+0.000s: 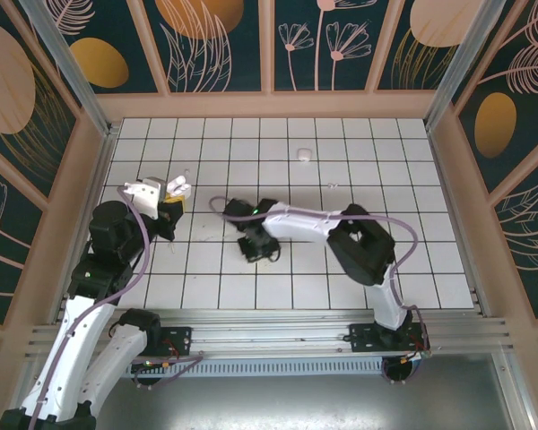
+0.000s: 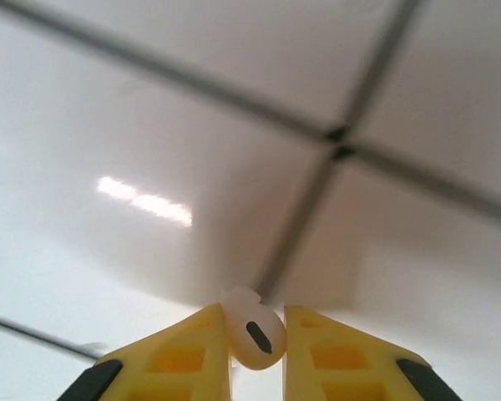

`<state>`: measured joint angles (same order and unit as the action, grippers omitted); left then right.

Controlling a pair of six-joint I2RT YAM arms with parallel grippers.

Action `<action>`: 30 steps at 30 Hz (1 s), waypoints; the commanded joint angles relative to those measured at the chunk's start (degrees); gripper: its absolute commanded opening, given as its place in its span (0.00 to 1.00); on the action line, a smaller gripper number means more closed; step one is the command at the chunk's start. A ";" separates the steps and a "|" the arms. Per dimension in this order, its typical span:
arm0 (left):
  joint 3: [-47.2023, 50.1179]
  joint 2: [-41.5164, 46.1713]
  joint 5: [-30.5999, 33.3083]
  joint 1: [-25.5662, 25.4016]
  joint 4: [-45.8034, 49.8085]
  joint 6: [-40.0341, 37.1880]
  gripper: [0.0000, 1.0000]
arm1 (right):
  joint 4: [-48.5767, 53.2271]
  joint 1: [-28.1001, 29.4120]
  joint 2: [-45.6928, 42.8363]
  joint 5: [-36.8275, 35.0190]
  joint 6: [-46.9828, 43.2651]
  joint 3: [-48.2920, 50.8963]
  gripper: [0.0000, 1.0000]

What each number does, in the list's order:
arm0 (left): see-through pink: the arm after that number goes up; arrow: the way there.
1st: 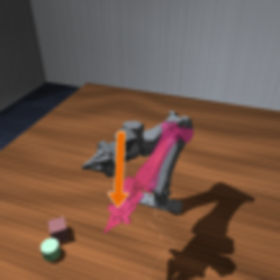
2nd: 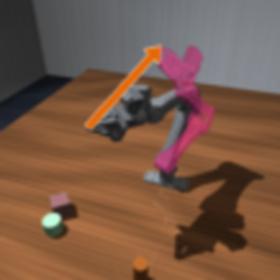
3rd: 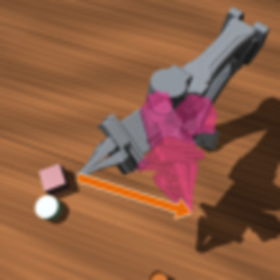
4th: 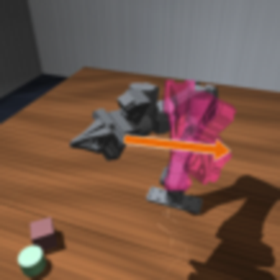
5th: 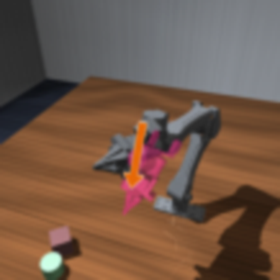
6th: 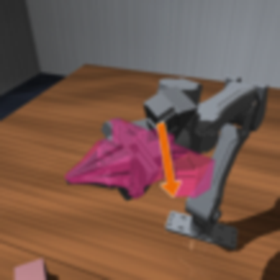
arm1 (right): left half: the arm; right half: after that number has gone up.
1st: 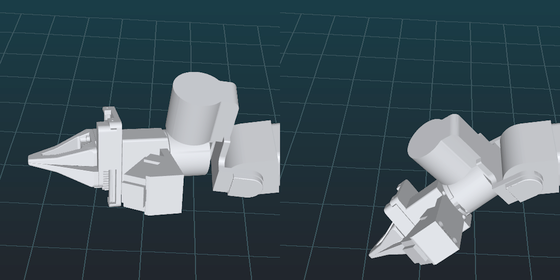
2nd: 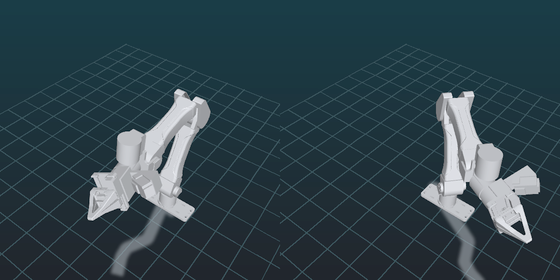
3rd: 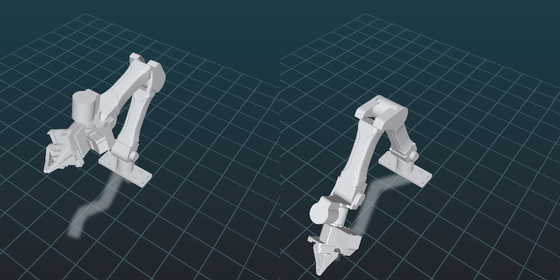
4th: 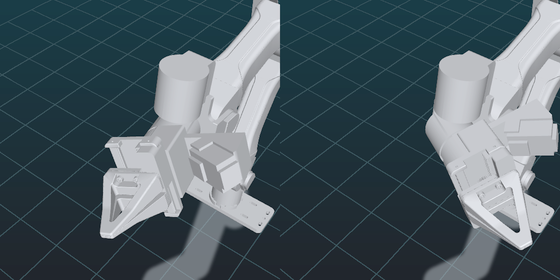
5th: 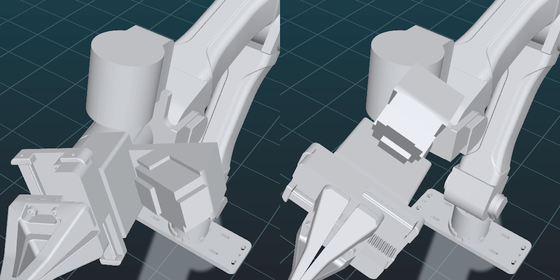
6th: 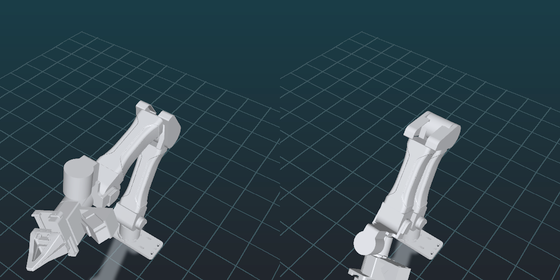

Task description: Insert the wireless bluetooth earbuds into the charging case

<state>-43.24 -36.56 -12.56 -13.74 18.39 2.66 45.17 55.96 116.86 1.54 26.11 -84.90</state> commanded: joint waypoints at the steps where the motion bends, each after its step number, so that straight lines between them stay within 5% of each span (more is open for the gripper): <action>1: 1.70 -0.42 -1.71 0.55 -4.32 -0.37 0.00 | 2.56 -4.99 -3.69 0.23 -16.01 1.37 0.19; 9: 11.85 -3.50 -11.15 0.54 -20.23 5.03 0.00 | 4.15 -15.68 -0.09 -3.95 -30.96 1.71 0.17; 15: 15.43 -6.63 -16.46 0.44 -27.20 4.63 0.00 | 3.20 -16.94 -0.19 -2.83 -37.33 -0.31 0.25; 30: 16.00 -9.20 -18.78 0.40 -31.74 5.08 0.00 | -0.77 -16.28 -0.86 -5.32 -31.59 -0.02 0.45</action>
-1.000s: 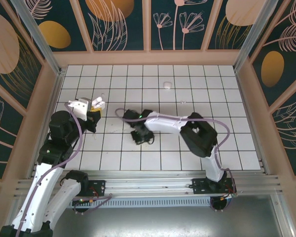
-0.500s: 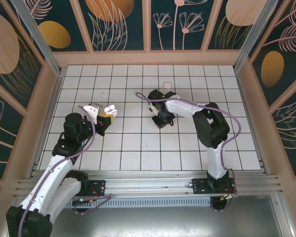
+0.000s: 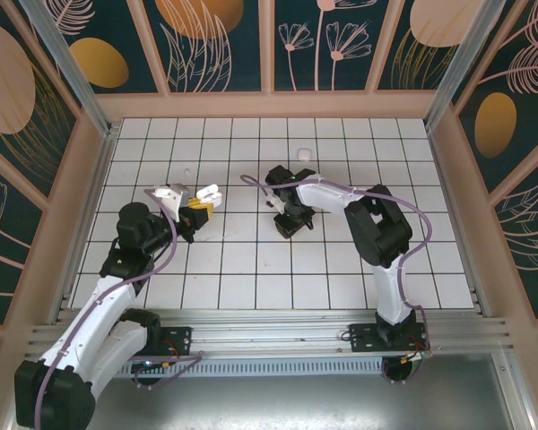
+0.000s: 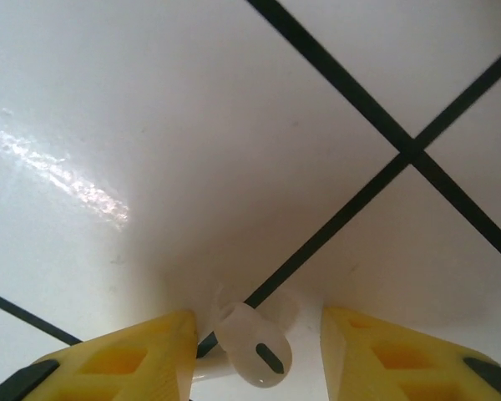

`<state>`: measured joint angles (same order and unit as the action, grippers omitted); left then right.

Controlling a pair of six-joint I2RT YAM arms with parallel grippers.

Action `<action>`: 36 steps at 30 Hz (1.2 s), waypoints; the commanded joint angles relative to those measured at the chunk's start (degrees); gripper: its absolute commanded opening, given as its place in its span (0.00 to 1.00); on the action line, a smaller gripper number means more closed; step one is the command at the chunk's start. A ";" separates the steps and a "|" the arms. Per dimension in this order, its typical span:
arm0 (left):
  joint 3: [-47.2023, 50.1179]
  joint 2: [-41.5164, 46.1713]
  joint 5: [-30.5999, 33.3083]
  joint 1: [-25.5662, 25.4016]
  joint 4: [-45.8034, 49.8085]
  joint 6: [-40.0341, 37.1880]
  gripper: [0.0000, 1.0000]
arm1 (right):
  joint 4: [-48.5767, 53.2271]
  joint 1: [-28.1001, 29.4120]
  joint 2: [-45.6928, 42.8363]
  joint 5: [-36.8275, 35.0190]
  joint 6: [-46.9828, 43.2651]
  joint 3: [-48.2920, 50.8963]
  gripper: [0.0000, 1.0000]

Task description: Insert the wireless bluetooth earbuds into the charging case

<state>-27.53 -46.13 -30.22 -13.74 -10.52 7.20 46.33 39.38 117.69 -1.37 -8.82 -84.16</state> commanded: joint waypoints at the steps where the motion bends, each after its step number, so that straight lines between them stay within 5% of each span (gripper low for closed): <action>1: 0.35 0.63 -0.96 0.38 -2.67 0.53 0.00 | -1.92 0.05 -2.84 -2.41 5.29 -1.30 0.45; 10: 0.39 0.55 -2.27 0.43 -5.11 2.98 0.00 | -6.13 0.44 -13.18 0.22 36.46 3.18 0.46; 15: -1.61 -2.74 -4.07 0.38 -6.14 4.93 0.00 | -8.69 4.07 -16.28 -5.09 52.74 9.56 0.46; 23: -1.94 -4.48 -15.31 -4.87 -8.72 2.08 0.00 | -6.28 6.43 -10.60 -6.26 55.15 7.01 0.49; 27: -0.33 -2.03 -11.92 -8.90 -9.40 2.49 0.00 | -8.44 6.16 -12.01 -5.52 55.93 9.10 0.49; 36: 5.18 0.28 -3.38 -9.11 -13.42 7.16 0.00 | -5.84 5.60 -8.34 -8.54 53.36 6.28 0.44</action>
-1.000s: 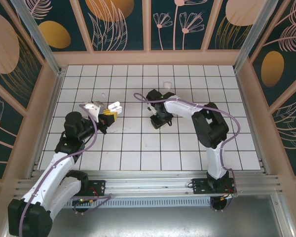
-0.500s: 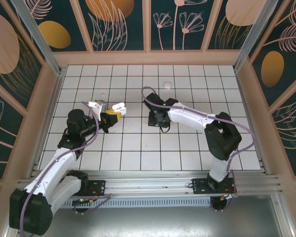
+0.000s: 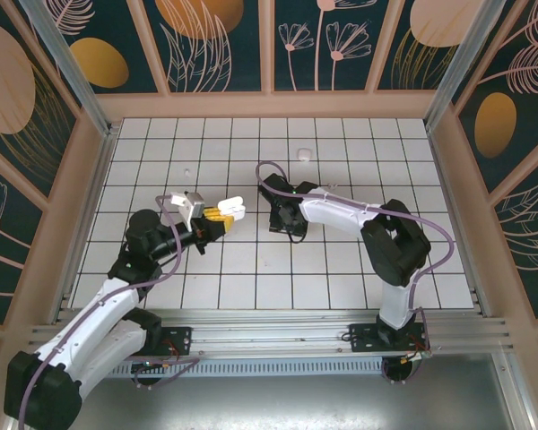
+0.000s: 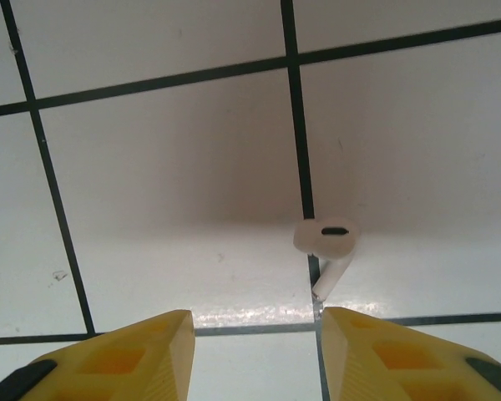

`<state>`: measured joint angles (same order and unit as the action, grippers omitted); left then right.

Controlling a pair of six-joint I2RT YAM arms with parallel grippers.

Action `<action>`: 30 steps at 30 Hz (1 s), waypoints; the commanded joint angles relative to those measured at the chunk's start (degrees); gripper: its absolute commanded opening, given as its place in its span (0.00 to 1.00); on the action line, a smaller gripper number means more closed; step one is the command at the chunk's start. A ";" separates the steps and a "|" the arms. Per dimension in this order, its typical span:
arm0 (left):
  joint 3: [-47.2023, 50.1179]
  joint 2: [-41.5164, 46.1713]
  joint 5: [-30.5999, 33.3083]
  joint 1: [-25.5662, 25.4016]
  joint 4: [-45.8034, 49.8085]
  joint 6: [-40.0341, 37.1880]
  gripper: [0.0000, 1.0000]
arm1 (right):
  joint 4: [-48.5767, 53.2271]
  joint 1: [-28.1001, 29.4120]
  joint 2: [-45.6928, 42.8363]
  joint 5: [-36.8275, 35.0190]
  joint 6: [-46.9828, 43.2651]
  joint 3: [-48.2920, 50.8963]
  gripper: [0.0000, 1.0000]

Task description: Insert the wireless bluetooth earbuds into the charging case

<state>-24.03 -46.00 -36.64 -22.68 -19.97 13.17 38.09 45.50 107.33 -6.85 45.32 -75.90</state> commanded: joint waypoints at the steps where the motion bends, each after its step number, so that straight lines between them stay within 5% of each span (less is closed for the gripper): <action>1: 2.08 -0.52 3.35 -0.17 -4.60 0.67 0.00 | 3.04 -0.50 2.28 -3.99 -0.82 -2.30 0.43; 13: 0.81 -8.70 1.14 -0.17 -7.82 -1.37 0.00 | 3.95 -1.15 2.57 -6.18 -0.14 -0.57 0.43; 30: 1.33 -8.25 1.07 -0.17 -6.23 -1.39 0.00 | 0.64 -2.51 5.17 -3.17 -1.55 1.04 0.39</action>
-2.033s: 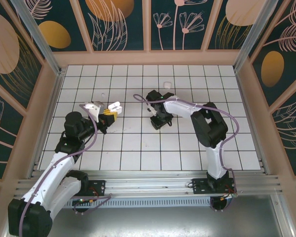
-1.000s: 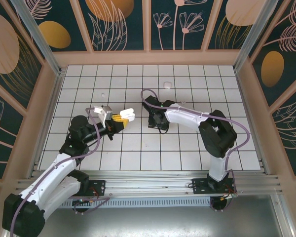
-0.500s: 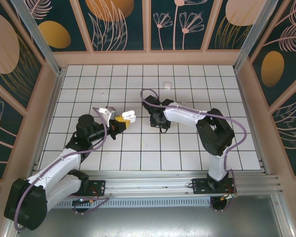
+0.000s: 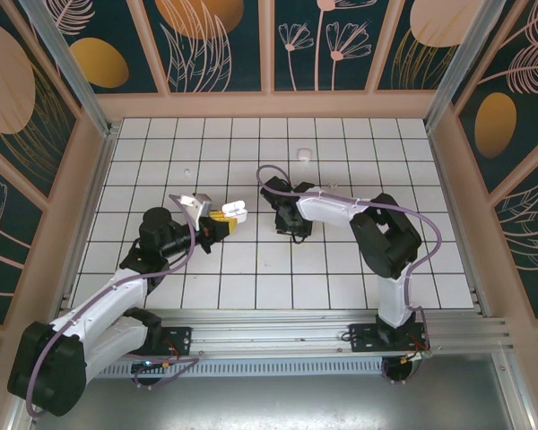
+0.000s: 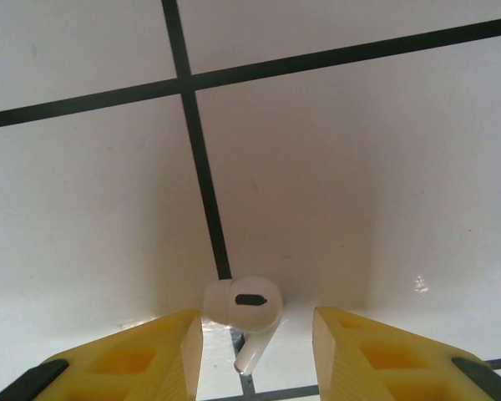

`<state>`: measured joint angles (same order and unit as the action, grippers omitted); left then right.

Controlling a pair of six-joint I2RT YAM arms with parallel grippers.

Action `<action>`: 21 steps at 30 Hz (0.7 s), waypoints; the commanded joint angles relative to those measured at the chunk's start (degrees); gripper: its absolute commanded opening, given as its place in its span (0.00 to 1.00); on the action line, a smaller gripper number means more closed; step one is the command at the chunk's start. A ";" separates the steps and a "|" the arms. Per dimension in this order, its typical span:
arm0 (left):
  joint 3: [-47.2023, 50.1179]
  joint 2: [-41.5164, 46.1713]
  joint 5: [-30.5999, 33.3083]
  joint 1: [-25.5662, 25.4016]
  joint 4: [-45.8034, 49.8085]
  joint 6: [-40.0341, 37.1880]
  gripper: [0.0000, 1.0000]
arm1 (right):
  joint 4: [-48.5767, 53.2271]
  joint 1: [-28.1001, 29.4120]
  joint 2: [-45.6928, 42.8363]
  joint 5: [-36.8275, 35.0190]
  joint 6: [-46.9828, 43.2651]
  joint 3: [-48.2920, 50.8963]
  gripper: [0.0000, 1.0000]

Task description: Insert the wireless bluetooth earbuds into the charging case

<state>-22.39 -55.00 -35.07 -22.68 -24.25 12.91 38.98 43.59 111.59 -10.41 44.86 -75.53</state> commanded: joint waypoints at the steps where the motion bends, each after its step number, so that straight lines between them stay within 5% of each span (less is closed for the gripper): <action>1: -0.36 0.82 -0.50 -0.17 -1.83 -1.11 0.00 | -0.34 -0.70 1.04 0.40 -1.27 0.60 0.39; 14: -0.88 0.26 0.09 -0.18 -0.28 -1.40 0.00 | -0.63 -1.07 2.81 0.57 -3.24 -1.28 0.36; 21: -0.99 -0.76 -0.26 -0.26 -0.71 -1.30 0.00 | 0.04 -1.05 3.20 -0.28 -4.82 -2.33 0.21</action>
<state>-22.39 -55.44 -35.07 -22.68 -23.79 12.47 38.11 42.83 113.27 -9.61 40.91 -76.62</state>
